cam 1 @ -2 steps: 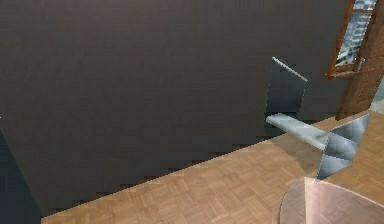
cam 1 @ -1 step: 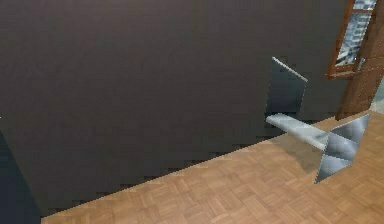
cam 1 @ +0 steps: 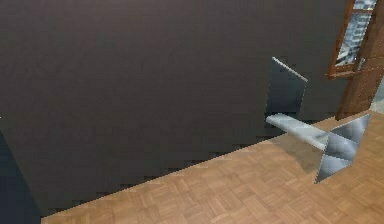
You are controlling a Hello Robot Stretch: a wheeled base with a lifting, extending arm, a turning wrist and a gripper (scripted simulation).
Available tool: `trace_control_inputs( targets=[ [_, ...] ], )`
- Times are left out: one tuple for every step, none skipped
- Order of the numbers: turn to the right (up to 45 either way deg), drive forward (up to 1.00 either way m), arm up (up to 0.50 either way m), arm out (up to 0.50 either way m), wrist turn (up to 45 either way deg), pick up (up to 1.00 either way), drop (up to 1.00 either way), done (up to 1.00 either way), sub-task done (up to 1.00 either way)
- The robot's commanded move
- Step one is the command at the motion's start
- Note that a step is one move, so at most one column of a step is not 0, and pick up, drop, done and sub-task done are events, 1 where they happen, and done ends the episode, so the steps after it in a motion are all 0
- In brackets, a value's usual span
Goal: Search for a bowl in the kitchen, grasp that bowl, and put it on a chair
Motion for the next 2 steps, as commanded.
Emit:
trace_control_inputs(
  targets=[
    [0.0, 0.0, -0.42, 0.0, 0.0, 0.0, 0.0, 0.0, 0.0],
    [0.0, 0.0, -0.5, 0.0, 0.0, 0.0, 0.0, 0.0, 0.0]
  ],
)
